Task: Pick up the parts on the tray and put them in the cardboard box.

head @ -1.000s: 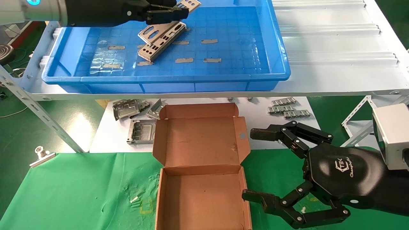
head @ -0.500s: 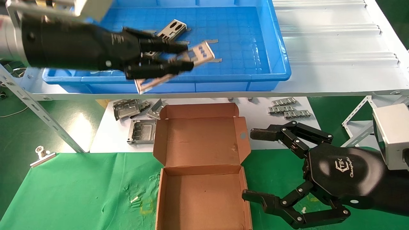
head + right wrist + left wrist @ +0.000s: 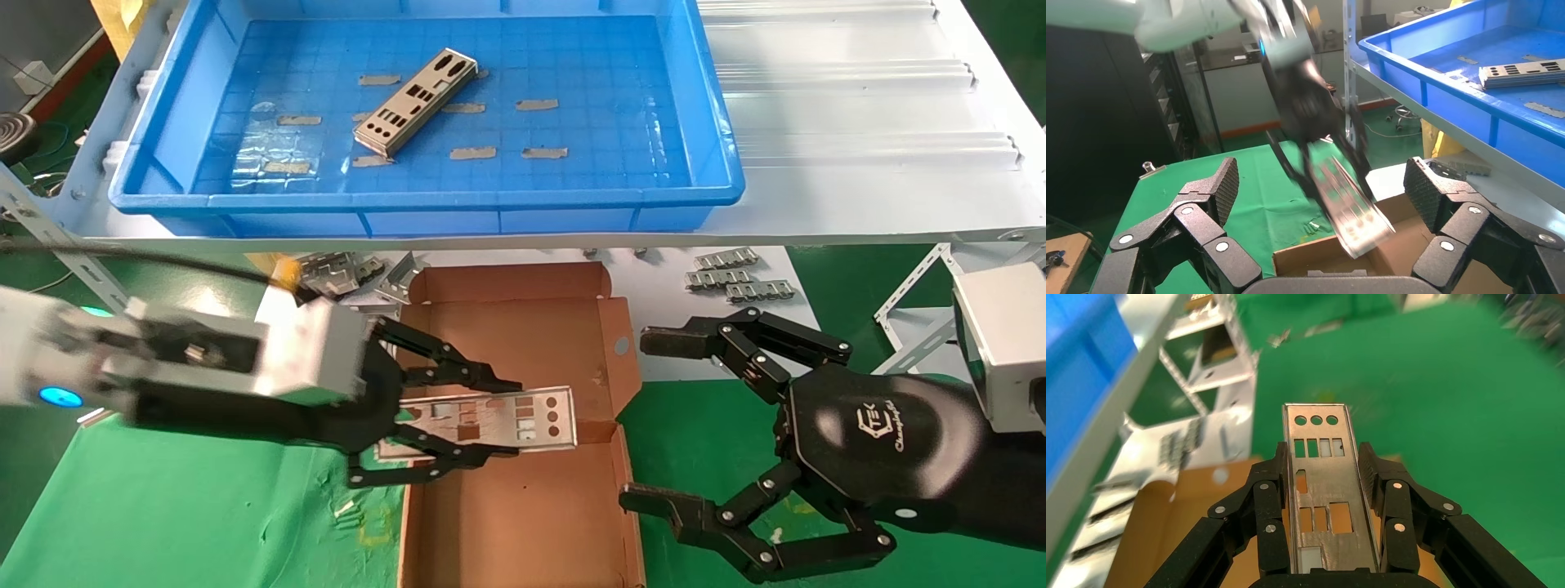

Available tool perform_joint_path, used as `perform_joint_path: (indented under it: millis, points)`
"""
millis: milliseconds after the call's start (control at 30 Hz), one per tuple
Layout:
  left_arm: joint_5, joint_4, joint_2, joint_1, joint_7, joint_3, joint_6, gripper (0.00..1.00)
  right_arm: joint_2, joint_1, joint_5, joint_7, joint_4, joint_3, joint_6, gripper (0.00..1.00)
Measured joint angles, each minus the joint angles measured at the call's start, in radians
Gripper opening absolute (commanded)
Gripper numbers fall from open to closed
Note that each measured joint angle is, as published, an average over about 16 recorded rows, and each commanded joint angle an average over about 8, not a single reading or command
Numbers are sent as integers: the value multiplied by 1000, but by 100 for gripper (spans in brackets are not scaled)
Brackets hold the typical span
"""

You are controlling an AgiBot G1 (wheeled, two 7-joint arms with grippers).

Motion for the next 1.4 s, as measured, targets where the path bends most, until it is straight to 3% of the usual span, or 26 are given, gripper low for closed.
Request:
perform_joint_path:
  millis: [233,467,500,700,733,767,1100,1400]
  points:
    - [68,6,79,122,109,33,-148,0,0,0,0,0,0,0,0,100]
    - [115,86,155,170,167,62,-217,2,0,0,0,0,0,0,0,100]
    - [120,100,164,172,175,65,-222,10,0,0,0,0,0,0,0,100]
    - [145,187,209,174,223,77,-253,85,0,0,0,0,0,0,0,100]
    - [147,201,215,173,231,77,-255,96,0,0,0,0,0,0,0,100]
    - [148,215,222,171,238,78,-258,100,0,0,0,0,0,0,0,100]
    - [142,336,269,144,297,74,-241,100,0,0,0,0,0,0,0,100]
    - [94,388,256,109,294,55,-137,100,0,0,0,0,0,0,0,100]
